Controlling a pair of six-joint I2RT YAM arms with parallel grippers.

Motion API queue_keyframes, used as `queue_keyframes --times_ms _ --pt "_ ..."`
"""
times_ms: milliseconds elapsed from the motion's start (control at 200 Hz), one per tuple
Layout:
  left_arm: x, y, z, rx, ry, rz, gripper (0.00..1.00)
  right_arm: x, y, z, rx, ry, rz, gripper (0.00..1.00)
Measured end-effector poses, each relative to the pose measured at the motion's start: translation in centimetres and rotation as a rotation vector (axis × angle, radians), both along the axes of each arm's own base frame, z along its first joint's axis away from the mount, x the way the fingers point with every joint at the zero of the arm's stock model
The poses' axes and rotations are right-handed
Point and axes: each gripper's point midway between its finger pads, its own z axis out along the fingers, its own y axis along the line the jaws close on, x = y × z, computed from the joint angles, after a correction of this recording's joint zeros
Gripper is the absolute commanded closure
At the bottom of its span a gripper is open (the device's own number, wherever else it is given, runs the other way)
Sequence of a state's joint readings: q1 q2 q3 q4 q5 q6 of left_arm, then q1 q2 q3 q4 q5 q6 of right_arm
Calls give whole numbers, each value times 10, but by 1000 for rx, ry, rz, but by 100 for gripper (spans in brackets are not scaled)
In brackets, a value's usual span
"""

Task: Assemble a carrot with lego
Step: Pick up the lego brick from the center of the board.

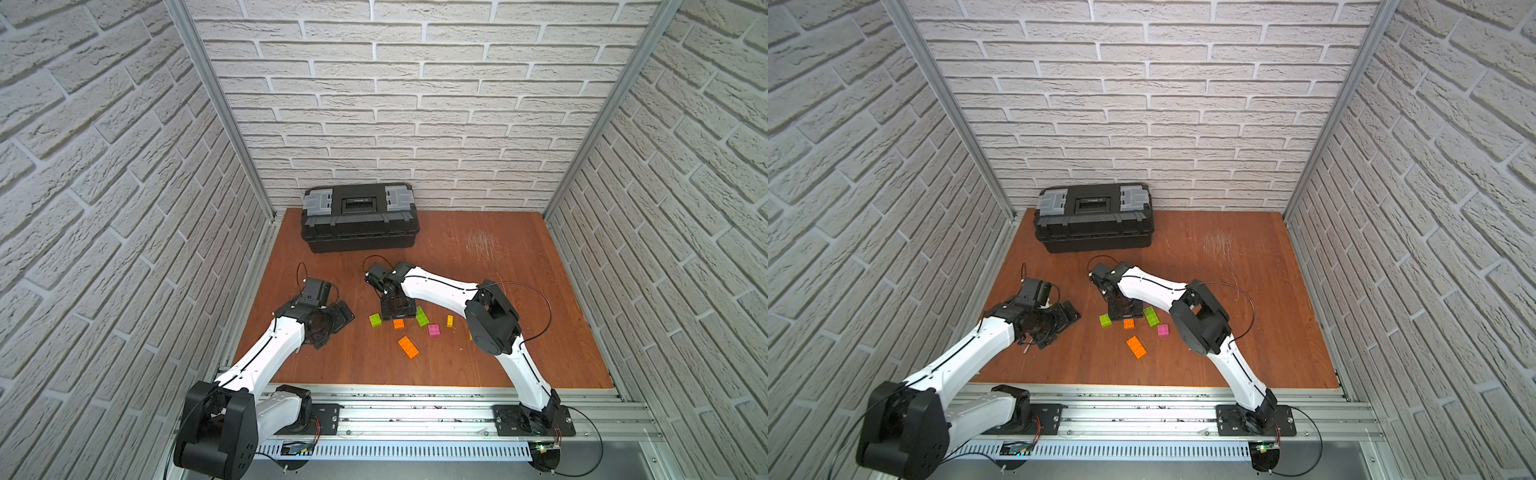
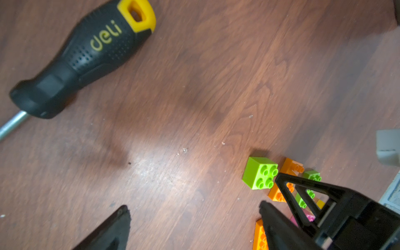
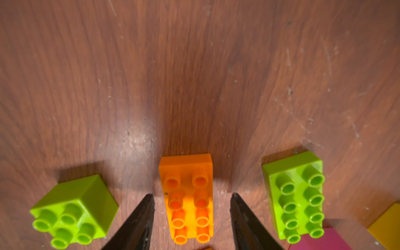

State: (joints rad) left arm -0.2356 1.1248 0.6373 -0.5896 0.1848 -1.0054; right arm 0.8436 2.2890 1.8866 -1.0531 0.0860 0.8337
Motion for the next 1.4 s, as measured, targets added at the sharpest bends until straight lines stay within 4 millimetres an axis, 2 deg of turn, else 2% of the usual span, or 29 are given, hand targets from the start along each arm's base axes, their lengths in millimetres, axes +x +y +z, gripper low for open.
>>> queue_keyframes --times_ms 475,545,745,865,1035,1180,1395 --pt "3 -3 -2 -11 2 -3 5 0 0 1 -4 3 3 68" --pt "3 -3 -3 -14 9 -3 5 0 0 1 -4 3 3 67" --pt "7 -6 -8 -19 32 -2 5 -2 -1 -1 -9 10 3 52" --pt "8 -9 -12 -20 46 -8 5 -4 -4 -4 -15 19 3 51" --pt "14 -14 -9 -28 40 -18 9 -4 -4 -6 -15 22 0 61" --pt "18 -18 -8 -42 33 -21 16 -4 -4 -6 -12 23 1 69" --pt "18 -24 -15 -57 55 -38 25 -3 -6 -6 -6 18 -4 75"
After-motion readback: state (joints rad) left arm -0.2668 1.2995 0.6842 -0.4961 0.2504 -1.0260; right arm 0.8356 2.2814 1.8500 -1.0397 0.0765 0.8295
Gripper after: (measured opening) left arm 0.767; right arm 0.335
